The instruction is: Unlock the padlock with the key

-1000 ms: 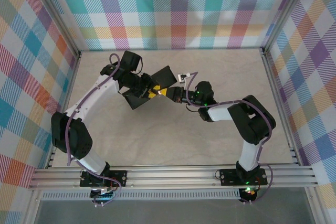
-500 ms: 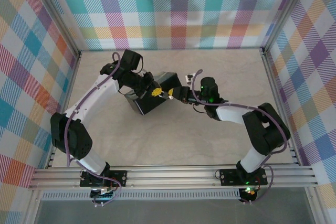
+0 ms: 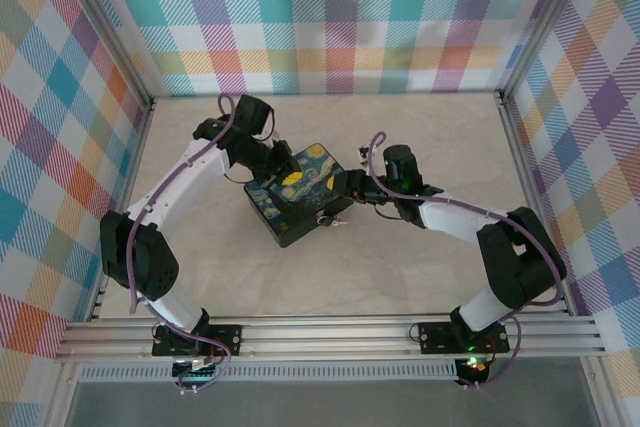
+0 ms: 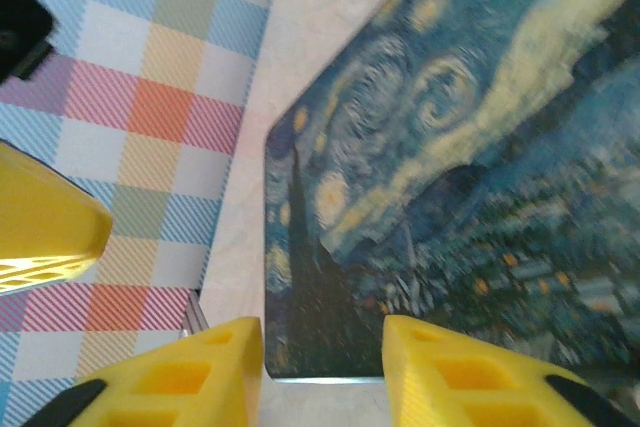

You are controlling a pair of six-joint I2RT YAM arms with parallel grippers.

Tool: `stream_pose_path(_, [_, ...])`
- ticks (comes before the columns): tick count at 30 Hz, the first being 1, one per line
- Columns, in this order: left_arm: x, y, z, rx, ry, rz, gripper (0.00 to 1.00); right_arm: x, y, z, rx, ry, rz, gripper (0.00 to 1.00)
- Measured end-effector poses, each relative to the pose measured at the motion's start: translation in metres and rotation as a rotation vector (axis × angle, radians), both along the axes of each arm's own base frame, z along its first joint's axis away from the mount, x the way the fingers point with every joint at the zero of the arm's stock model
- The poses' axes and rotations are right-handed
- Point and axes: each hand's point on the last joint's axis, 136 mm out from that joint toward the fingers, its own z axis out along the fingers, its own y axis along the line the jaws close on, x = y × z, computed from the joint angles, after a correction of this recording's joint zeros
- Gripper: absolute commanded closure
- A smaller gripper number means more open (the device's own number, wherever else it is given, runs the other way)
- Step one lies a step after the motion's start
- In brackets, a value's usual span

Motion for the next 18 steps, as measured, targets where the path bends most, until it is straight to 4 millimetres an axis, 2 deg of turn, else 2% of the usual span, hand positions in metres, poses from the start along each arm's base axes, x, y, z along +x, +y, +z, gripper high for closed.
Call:
stream_pose_path(2, [-0.011, -0.004, -0.012, 0.057, -0.016, -0.035, 0.56, -0.001, -0.011, -0.002, -0.028, 0.021, -0.019, 0.57])
stream_pose_path(4, [-0.031, -0.006, -0.029, 0.122, -0.007, -0.067, 0.5, 0.002, -0.028, 0.0, -0.044, 0.031, -0.053, 0.56])
stream_pose_path(8, [-0.08, -0.017, -0.061, 0.256, 0.005, -0.141, 0.42, 0.014, -0.065, -0.008, -0.092, 0.063, -0.133, 0.55])
stream_pose_path(10, [-0.094, -0.028, -0.069, 0.301, -0.029, -0.164, 0.39, 0.015, -0.077, -0.017, -0.119, 0.098, -0.154, 0.55])
stream_pose_path(14, [-0.102, -0.051, -0.081, 0.343, -0.114, -0.144, 0.35, 0.009, -0.083, -0.027, -0.151, 0.137, -0.151, 0.55])
stream_pose_path(18, [-0.088, -0.073, -0.098, 0.37, -0.191, -0.079, 0.34, 0.003, -0.086, -0.028, -0.166, 0.146, -0.146, 0.55])
